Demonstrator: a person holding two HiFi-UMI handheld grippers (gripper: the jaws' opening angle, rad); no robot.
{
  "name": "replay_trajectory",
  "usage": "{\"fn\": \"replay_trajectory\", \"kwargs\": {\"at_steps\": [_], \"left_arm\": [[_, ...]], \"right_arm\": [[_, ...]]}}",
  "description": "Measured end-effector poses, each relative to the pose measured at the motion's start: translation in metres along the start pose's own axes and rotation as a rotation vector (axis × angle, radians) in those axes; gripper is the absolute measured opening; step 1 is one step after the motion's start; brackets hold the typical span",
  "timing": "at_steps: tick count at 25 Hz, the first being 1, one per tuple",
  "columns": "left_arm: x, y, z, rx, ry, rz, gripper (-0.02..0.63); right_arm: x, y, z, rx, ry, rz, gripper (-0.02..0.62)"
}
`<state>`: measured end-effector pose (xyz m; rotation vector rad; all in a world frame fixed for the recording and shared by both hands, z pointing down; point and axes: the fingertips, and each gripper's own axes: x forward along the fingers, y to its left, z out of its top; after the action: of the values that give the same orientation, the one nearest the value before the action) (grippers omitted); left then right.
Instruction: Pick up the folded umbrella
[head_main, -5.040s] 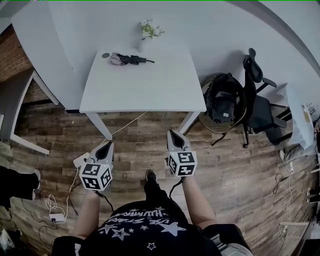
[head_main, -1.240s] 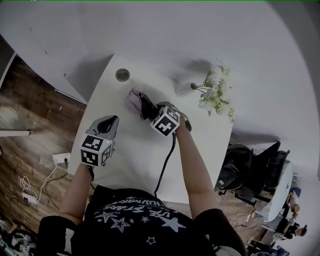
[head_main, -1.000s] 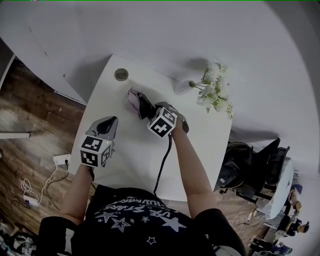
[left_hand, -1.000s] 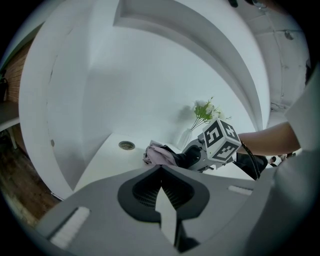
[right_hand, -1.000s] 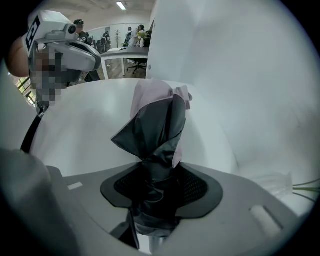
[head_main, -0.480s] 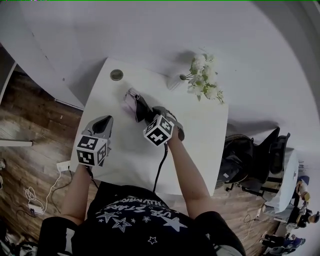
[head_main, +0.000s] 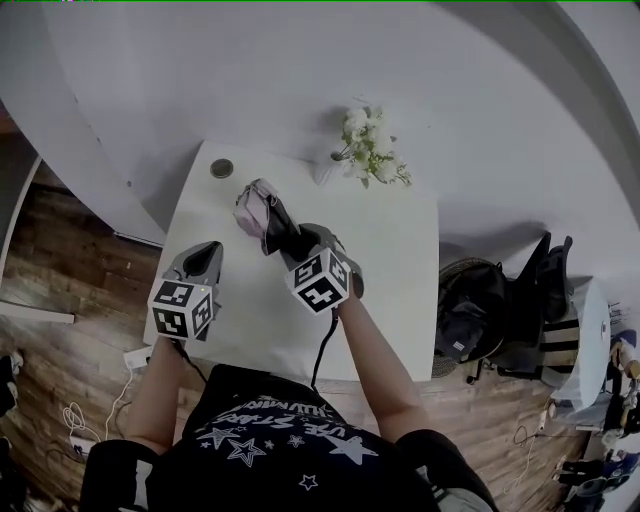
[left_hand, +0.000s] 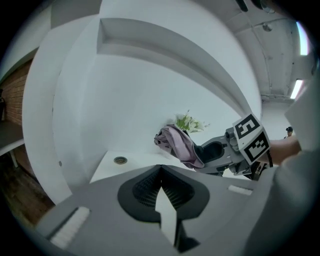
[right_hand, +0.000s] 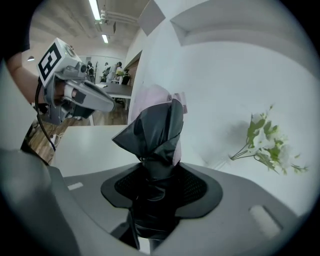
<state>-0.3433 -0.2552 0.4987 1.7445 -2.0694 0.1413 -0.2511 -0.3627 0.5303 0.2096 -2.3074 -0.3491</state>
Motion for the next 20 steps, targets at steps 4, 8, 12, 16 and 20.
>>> {"fn": "replay_trajectory", "kwargs": {"at_steps": [4, 8, 12, 16, 20], "left_arm": [[-0.013, -0.024, -0.002, 0.029, -0.008, -0.016, 0.003], [-0.028, -0.048, -0.006, 0.043, -0.022, -0.027, 0.003], [-0.044, -0.075, -0.011, 0.051, -0.036, -0.037, 0.003], [-0.063, -0.099, -0.022, 0.067, -0.039, -0.044, 0.003], [-0.084, -0.124, -0.03, 0.081, -0.051, -0.051, 0.003]], "right_arm": [[-0.036, 0.001, 0.002, 0.071, -0.08, -0.031, 0.225], [-0.069, 0.006, -0.004, 0.127, -0.145, -0.06, 0.225], [-0.096, 0.012, -0.02, 0.179, -0.182, -0.078, 0.224], [-0.128, 0.024, -0.035, 0.194, -0.212, -0.101, 0.224], [-0.161, 0.037, -0.048, 0.221, -0.237, -0.13, 0.224]]}}
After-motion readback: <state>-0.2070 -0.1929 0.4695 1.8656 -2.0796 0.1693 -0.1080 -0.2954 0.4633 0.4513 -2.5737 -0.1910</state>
